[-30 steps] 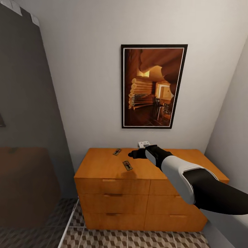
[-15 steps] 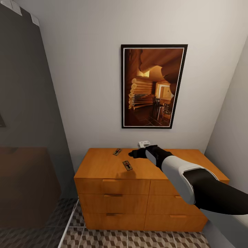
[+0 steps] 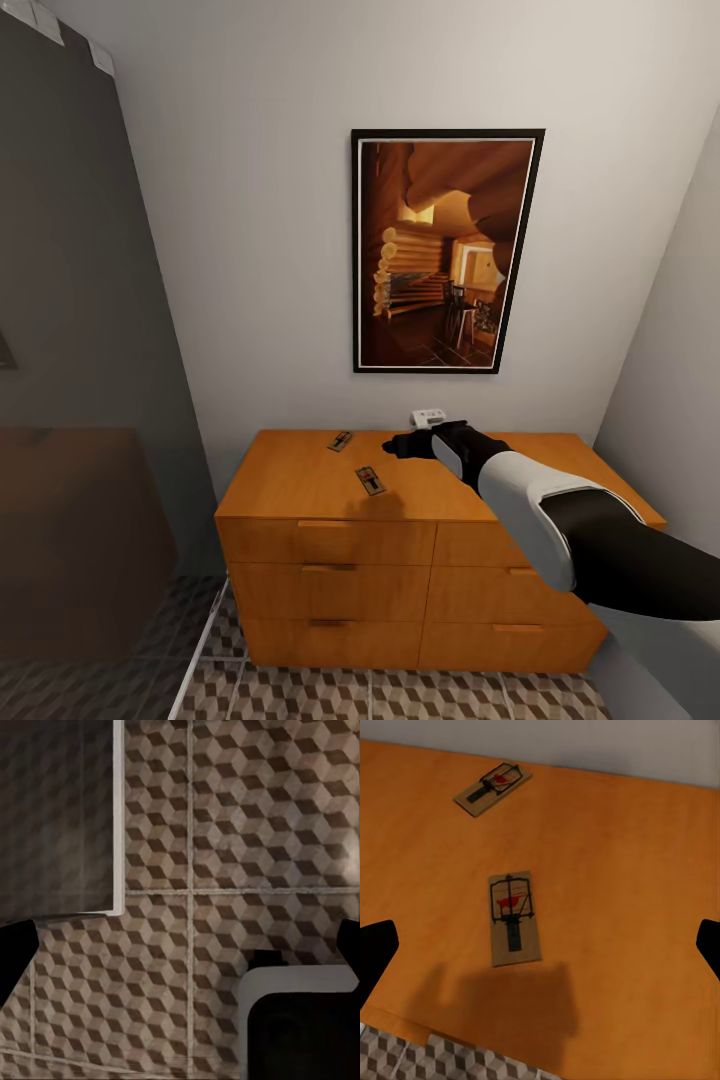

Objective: Take the four mousetraps from the cabinet in the bathroom and place them on the bathroom floor. Make sure all four end up on the same floor surface, and ensure that at least two of them are either under or directly next to the same bathroom sink.

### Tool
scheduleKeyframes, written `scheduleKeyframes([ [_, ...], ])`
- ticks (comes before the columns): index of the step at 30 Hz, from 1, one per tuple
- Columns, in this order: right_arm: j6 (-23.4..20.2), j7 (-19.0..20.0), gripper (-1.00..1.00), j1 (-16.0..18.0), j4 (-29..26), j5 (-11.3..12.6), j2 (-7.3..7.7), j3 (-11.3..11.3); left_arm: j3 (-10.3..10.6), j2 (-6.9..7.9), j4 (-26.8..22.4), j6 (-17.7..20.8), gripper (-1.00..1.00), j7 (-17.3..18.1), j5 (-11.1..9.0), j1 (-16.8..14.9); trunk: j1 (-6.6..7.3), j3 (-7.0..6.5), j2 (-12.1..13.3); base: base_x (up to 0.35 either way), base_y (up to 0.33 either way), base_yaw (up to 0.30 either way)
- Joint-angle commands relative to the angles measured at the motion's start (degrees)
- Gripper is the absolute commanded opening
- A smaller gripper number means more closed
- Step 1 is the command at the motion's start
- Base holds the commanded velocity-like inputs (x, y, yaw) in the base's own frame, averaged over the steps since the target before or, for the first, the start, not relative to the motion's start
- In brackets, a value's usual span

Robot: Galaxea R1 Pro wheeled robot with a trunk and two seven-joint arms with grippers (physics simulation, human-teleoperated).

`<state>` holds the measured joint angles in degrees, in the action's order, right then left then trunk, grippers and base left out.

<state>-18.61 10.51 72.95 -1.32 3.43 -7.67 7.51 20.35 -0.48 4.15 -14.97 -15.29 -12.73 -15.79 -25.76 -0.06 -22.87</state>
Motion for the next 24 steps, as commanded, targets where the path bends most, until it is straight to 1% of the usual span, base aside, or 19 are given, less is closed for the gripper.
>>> scheduleKeyframes([
  [1, -0.3, 0.1, 1.0, 0.0, -0.1, 0.4, 0.03, 0.5, 0.5, -0.05, 0.2, 0.4, 1.0, 0.0, -0.5, 0.0, -0.02, 0.02, 0.0, 0.0, 0.0, 0.0],
  [3, -0.3, 0.2, 1.0, 0.0, -0.1, 0.4, 0.07, 0.5, 0.5, -0.05, 0.2, 2.0, 1.0, 0.0, -0.5, 0.2, -0.02, 0.02, 0.0, 0.0, 0.0, 0.0],
  [7, -0.3, 0.2, 1.0, 0.0, -0.1, 0.4, 0.06, 0.5, 0.5, -0.03, 0.2, 3.0, 1.0, 0.0, -0.5, 0.7, -0.02, 0.02, 0.0, 0.0, 0.0, 0.0],
  [15, -0.3, 0.3, 1.0, -0.4, -0.1, 0.4, -0.11, 0.5, 0.5, 0.03, 0.2, 3.6, 1.0, 0.0, -0.5, 1.2, -0.02, 0.14, 0.0, 0.0, 0.0, 0.0],
  [24, -0.3, 0.4, 1.0, -0.7, 0.0, 0.4, -0.34, 0.5, 0.5, 0.03, 0.2, 3.7, 1.0, 0.0, -0.5, 1.6, -0.02, 0.71, 0.0, 0.0, 0.0, 0.0],
])
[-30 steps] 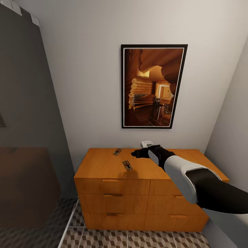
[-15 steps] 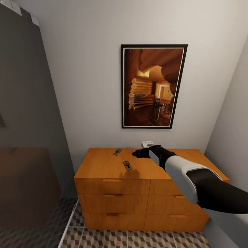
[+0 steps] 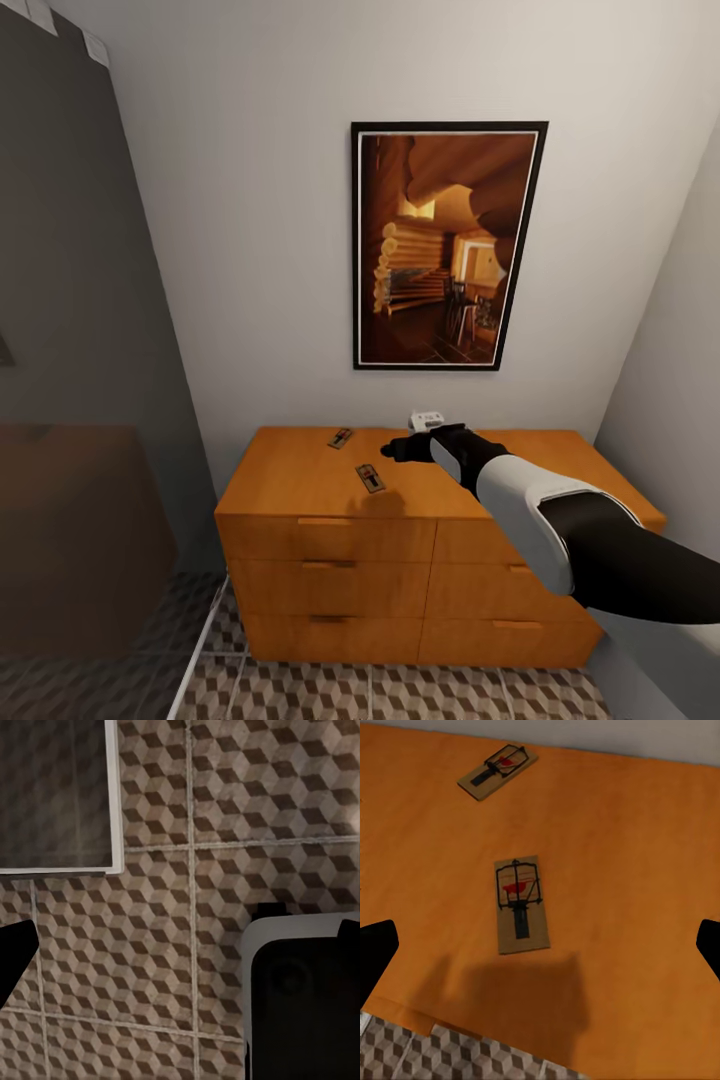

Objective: Take the four mousetraps from the cabinet in the bathroom and place them on the bathroom floor. Make sure all four end up on the same floor surface, and ensure that at least two of them are either under or directly next to the same bathroom sink.

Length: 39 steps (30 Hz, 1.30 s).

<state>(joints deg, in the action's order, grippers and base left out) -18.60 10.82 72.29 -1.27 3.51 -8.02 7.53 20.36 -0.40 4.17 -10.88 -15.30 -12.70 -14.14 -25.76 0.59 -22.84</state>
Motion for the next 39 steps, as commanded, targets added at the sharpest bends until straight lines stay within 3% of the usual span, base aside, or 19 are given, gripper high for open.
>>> scheduleKeyframes([
  [1, -0.3, 0.1, 1.0, -0.2, -0.1, 0.4, -0.02, 0.5, 0.5, -0.04, 0.2, -0.4, 1.0, 0.0, -0.5, -0.1, -0.03, 0.14, -0.1, 0.0, 0.0, 0.0],
  [14, -0.3, 0.2, 1.0, -1.4, -0.1, 0.4, 0.11, 0.5, 0.5, -0.04, 0.2, -0.4, 1.0, 0.0, -0.5, 0.0, -0.03, 1.1, -0.1, 0.0, 0.0, 0.0],
  [39, -0.3, 0.2, 1.0, -1.4, -0.1, 0.4, 0.2, 0.5, 0.5, -0.13, 0.2, -0.4, 1.0, 0.0, -0.5, 0.0, -0.03, 1.23, -0.1, 0.031, 0.023, 0.0],
])
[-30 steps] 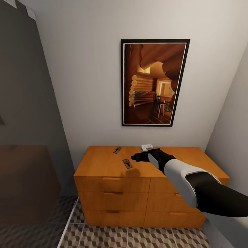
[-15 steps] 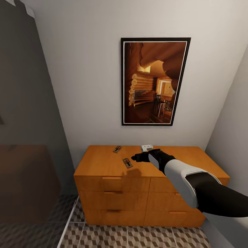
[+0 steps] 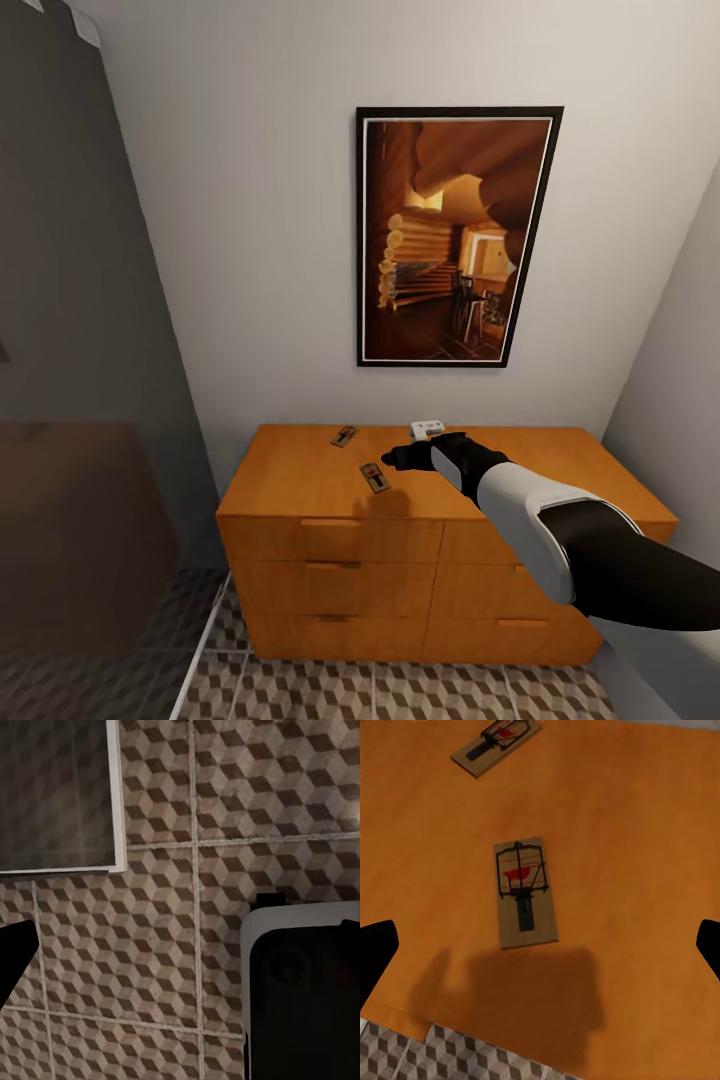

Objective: Take the four mousetraps from the cabinet in the bathroom and place them on the bathroom floor. Make sure all four end up on the same floor surface, and ensure that at least two of them are either under or directly next to the same bathroom sink.

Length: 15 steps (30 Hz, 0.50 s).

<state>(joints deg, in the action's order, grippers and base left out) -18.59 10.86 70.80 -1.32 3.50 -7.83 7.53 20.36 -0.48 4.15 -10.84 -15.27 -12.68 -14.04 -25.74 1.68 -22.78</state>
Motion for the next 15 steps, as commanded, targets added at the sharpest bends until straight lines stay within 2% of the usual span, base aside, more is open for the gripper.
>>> scheduleKeyframes([
  [1, -0.3, 0.1, 1.0, 0.0, -0.1, 0.4, 0.01, 0.5, 0.5, -0.05, 0.2, -0.4, 1.0, 0.0, -0.5, -0.1, -0.04, 0.14, -0.1, 0.008, 0.007, 0.0],
  [15, -0.3, 0.1, 1.0, 0.0, -0.1, 0.4, 0.01, 0.5, 0.5, -0.05, 0.2, -0.4, 1.0, 0.0, -0.5, -0.1, -0.04, 0.14, -0.1, 0.002, 0.002, 0.0],
])
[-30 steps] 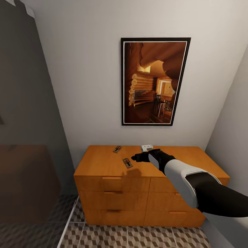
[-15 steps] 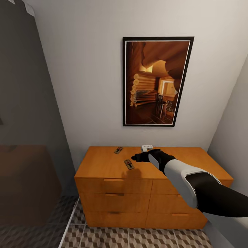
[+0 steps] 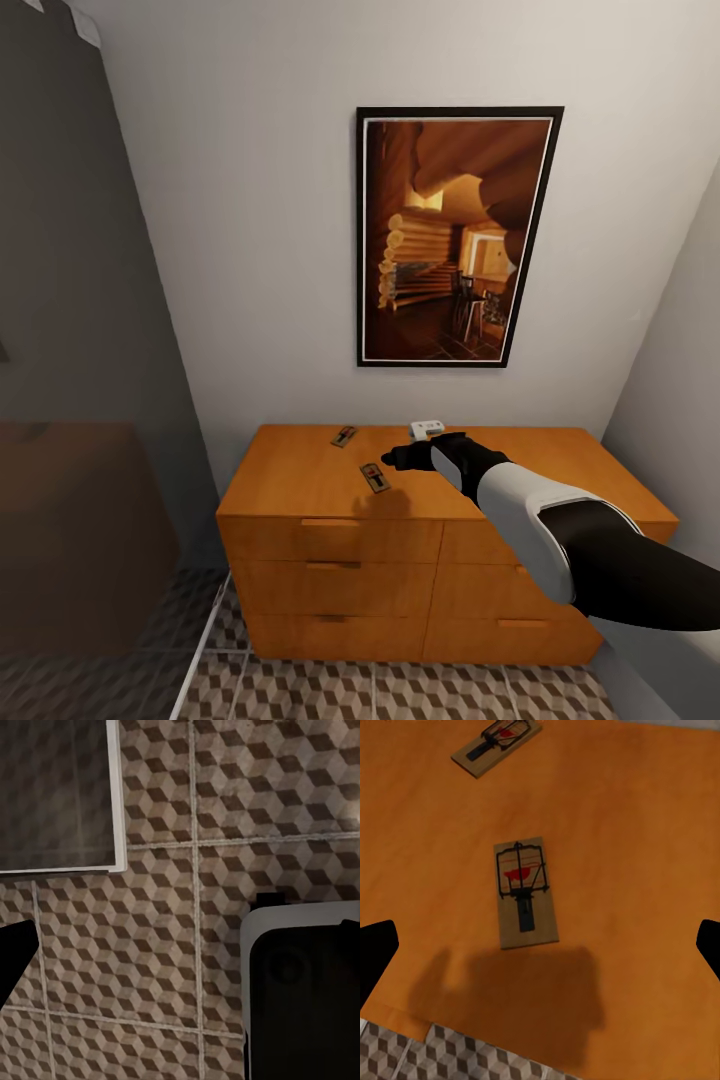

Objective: Take the four mousetraps from the cabinet in the bathroom and place them on the bathroom floor. Make sure all four end up on the same floor surface, and ensure that at least two of them are either under or directly next to the same bathroom sink.

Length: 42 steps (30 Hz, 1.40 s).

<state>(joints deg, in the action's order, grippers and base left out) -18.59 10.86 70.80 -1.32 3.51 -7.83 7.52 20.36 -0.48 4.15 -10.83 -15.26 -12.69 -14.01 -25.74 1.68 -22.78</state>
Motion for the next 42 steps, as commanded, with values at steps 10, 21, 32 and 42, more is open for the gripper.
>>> scheduleKeyframes([
  [10, -0.3, 0.1, 1.0, 0.0, -0.1, 0.4, 0.01, 0.5, 0.5, -0.05, 0.2, -0.4, 1.0, 0.0, -0.5, -0.1, -0.04, 0.14, -0.1, 0.0, 0.017, 0.0],
  [21, -0.3, 0.1, 1.0, 0.0, -0.1, 0.4, 0.01, 0.5, 0.5, 0.03, 0.2, -0.5, 1.0, 0.0, -0.5, 0.0, -0.04, 0.14, -0.1, 0.0, 0.001, 0.0],
  [32, -0.3, 0.1, 1.0, 0.0, -0.1, 0.4, 0.02, 0.5, 0.5, 0.04, 0.2, -0.5, 1.0, 0.0, -0.5, 0.3, -0.04, 0.14, -0.1, 0.026, 0.009, 0.0],
  [42, -0.3, 0.1, 1.0, 0.0, -0.1, 0.4, 0.01, 0.5, 0.5, 0.04, 0.2, -0.5, 1.0, 0.0, -0.5, 0.3, -0.04, 0.14, -0.1, 0.109, 0.047, 0.0],
])
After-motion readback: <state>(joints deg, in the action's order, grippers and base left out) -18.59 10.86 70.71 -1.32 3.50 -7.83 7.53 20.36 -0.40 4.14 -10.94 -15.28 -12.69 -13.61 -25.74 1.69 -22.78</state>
